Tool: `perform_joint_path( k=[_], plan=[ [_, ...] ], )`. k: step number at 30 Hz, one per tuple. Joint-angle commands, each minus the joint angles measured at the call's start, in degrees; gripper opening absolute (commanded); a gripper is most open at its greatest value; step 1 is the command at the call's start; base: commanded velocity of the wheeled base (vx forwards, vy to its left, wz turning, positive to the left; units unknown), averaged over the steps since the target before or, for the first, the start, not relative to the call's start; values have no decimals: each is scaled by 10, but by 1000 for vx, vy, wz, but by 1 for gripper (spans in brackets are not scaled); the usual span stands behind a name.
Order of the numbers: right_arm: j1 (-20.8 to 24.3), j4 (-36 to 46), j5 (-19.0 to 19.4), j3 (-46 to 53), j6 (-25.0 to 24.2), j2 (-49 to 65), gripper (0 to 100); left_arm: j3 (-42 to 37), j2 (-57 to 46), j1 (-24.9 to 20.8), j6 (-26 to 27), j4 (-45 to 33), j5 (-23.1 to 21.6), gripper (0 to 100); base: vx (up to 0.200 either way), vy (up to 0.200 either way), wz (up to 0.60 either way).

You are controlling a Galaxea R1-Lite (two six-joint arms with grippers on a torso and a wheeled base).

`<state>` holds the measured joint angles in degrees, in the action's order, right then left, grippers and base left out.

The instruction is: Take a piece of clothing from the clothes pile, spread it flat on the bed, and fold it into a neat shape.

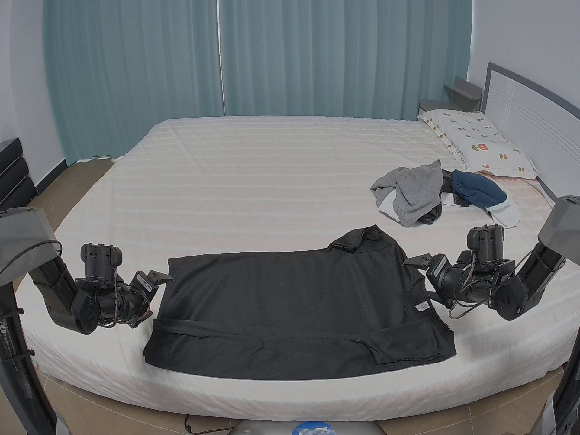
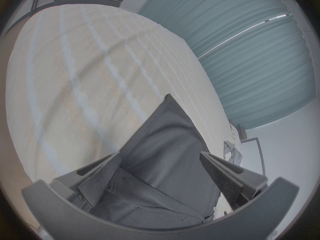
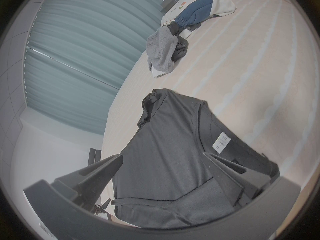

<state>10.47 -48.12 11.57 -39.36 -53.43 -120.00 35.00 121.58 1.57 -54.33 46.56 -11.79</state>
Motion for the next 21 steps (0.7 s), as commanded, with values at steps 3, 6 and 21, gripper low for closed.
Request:
perform_joint_path(
  k=[3, 6, 21],
  plan=[
    [1, 0, 0, 0, 0, 0, 100, 2, -2, 11, -1, -1, -3, 100, 200, 0, 0],
    [1, 0, 0, 0, 0, 0, 100, 2, 0, 11, -1, 0, -3, 100, 0, 0, 0],
    [1, 0, 0, 1, 0, 0, 100, 0, -6, 12, -2, -1, -3, 100, 0, 40, 0]
  ],
)
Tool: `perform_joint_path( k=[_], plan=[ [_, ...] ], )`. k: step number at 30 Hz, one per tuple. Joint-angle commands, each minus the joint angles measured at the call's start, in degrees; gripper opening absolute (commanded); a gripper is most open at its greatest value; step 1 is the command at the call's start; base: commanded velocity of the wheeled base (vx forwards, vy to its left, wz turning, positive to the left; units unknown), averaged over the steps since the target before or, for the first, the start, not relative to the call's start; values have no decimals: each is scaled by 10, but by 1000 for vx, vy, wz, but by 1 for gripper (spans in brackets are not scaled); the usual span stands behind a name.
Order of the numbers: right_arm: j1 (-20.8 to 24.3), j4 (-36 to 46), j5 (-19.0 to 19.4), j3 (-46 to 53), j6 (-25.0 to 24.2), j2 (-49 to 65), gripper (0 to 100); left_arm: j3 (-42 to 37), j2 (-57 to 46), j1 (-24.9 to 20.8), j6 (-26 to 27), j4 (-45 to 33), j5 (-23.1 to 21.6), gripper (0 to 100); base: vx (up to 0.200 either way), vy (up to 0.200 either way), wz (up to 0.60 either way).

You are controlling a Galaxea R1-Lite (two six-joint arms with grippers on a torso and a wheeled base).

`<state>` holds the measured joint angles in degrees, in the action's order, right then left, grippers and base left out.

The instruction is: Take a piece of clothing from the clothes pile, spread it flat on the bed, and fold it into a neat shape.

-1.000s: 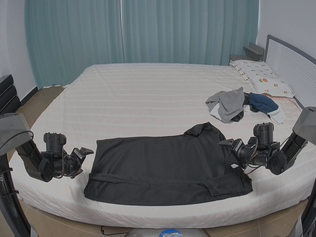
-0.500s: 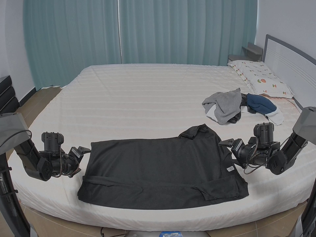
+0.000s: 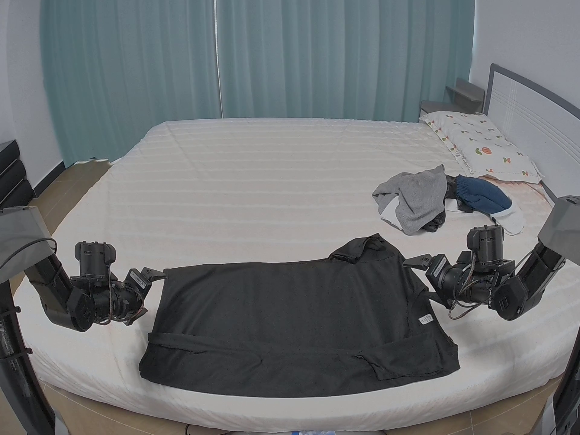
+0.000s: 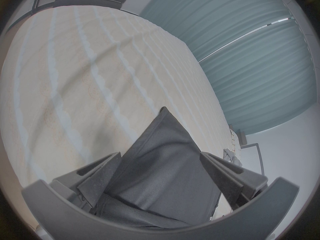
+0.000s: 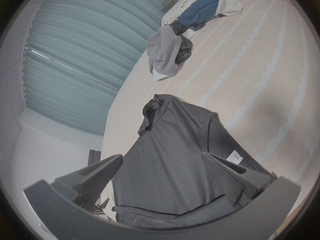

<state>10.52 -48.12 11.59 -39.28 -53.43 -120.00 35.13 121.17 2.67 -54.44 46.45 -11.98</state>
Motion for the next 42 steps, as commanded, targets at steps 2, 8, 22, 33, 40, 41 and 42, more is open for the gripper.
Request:
perform_joint_path(
  k=[2, 8, 22, 33, 40, 41, 42],
  plan=[
    [0, 0, 0, 0, 0, 0, 100, 0, -1, 1, 0, 0, -1, 100, 0, 200, 0],
    [-1, 0, 0, -1, 0, 0, 100, 4, -1, 3, 0, -1, -1, 100, 0, 133, 0],
    [-5, 0, 0, -3, 0, -1, 100, 123, 48, -21, 7, -20, -2, 100, 0, 0, 0],
    [-5, 0, 0, -3, 1, -6, 100, 276, 158, -21, 94, -66, -2, 100, 0, 0, 0],
    [-4, 0, 0, -9, 1, -15, 100, 347, 197, -22, 131, -115, -2, 100, 0, 0, 0],
    [-4, 0, 0, -12, 1, -16, 100, 347, 199, -22, 132, -115, -2, 100, 0, 0, 0],
    [-4, 0, 0, -12, 1, -16, 100, 347, 199, -22, 132, -115, -2, 100, 0, 0, 0]
  ],
)
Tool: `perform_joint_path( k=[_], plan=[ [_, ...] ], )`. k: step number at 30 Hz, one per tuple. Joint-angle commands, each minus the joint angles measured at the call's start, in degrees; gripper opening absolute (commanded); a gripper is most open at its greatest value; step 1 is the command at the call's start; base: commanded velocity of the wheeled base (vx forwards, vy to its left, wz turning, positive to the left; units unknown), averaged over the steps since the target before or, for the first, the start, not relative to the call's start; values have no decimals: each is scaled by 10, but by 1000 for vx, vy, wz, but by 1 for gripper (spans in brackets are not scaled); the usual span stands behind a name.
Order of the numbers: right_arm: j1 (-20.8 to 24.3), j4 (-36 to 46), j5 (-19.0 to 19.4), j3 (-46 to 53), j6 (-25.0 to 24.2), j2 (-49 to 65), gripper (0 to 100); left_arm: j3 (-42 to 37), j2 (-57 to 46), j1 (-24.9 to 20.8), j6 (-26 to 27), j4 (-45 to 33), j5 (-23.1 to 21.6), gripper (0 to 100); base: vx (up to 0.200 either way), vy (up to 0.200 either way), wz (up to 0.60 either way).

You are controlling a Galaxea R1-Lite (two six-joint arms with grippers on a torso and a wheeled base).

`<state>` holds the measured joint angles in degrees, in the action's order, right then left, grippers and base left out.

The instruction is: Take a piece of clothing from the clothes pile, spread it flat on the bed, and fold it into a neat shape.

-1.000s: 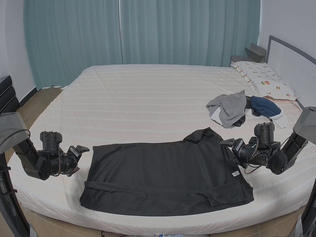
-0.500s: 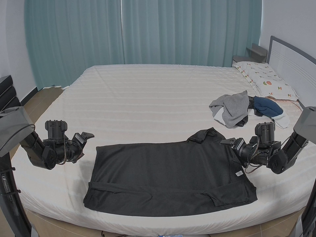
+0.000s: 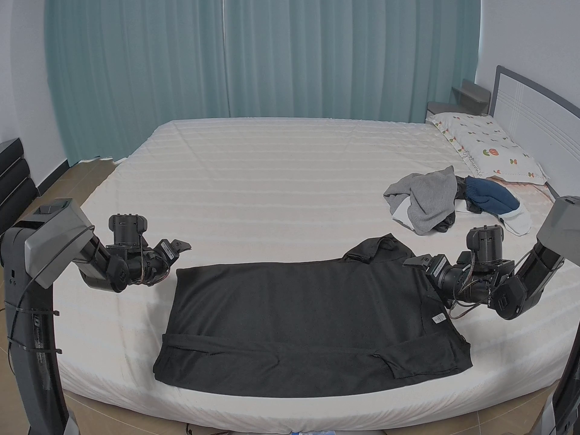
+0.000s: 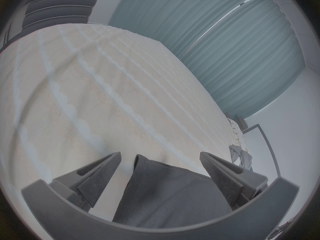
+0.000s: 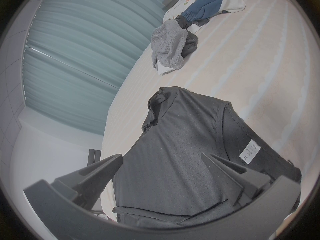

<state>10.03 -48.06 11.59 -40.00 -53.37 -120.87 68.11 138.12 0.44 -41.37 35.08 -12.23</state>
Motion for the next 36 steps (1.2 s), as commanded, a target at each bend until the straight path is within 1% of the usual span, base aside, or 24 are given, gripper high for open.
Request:
perform_joint_path(
  k=[1, 10, 21, 22, 34, 36],
  plan=[
    [1, 1, 0, -7, 0, -9, 100, 19, 33, -1, 2, -1, 0, 100, 0, 0, 0],
    [0, 1, 0, -16, 1, -13, 100, 14, 35, -15, 3, 0, 4, 100, 0, 0, 0],
    [5, 7, -1, -42, 1, -34, 100, 26, 51, -18, 13, -1, 4, 100, 0, 0, 0],
    [6, 7, -1, -43, 1, -34, 100, 27, 52, -18, 14, -1, 5, 0, 0, 0, 0],
    [0, 2, -3, -39, 3, -34, 100, 41, 58, -17, 9, 5, 26, 0, 0, 0, 0],
    [0, 3, -3, -42, 5, -39, 100, 42, 58, -17, 2, 10, 41, 0, 0, 0, 0]
  ],
)
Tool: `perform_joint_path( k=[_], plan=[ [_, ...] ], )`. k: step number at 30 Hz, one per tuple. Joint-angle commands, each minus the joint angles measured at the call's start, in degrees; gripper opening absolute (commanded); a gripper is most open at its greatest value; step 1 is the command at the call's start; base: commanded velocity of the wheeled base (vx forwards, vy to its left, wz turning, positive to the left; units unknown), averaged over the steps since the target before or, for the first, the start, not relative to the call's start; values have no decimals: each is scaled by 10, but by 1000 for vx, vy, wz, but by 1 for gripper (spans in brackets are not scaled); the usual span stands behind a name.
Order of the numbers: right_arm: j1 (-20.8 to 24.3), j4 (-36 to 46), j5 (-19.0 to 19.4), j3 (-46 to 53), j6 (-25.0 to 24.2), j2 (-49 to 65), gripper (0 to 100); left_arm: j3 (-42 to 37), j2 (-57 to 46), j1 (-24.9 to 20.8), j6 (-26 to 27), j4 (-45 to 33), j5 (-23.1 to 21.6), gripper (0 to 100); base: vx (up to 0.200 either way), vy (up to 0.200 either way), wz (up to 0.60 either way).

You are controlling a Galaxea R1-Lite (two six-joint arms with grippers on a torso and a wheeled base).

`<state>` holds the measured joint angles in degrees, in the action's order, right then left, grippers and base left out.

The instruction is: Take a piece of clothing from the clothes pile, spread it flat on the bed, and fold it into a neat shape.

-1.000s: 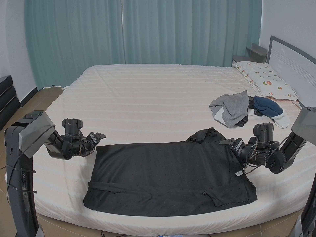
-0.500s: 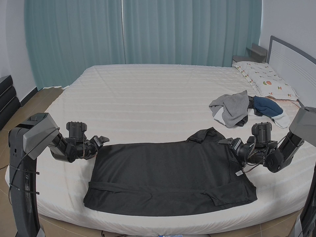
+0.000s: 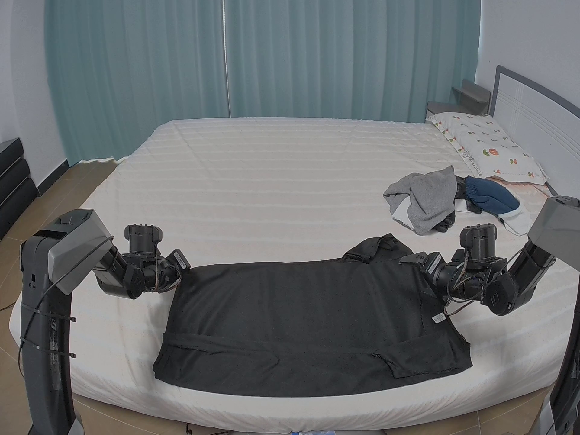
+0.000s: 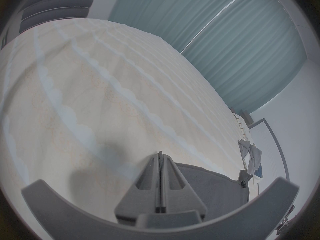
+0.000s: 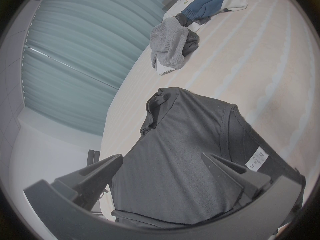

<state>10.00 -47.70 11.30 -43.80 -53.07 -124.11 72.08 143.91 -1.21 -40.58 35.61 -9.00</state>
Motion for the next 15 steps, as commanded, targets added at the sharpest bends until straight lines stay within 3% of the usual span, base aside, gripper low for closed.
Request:
perform_joint_path(
  k=[1, 5, 7, 15],
  plan=[
    [-1, 0, 0, -7, 3, -13, 100, 3, 1, 0, -12, 11, 18, 0, 0, 0, 0],
    [-9, 8, 2, -34, 31, -30, 100, 3, 1, 0, -42, 42, 30, 0, 0, 0, 0],
    [-18, 19, 2, -59, 69, -48, 100, 3, 0, 0, -60, 53, 30, 0, 0, 0, 0],
    [-59, 40, 43, -191, 186, -134, 100, -3, 1, 0, -62, 53, 31, 0, 0, 0, 0]
  ],
)
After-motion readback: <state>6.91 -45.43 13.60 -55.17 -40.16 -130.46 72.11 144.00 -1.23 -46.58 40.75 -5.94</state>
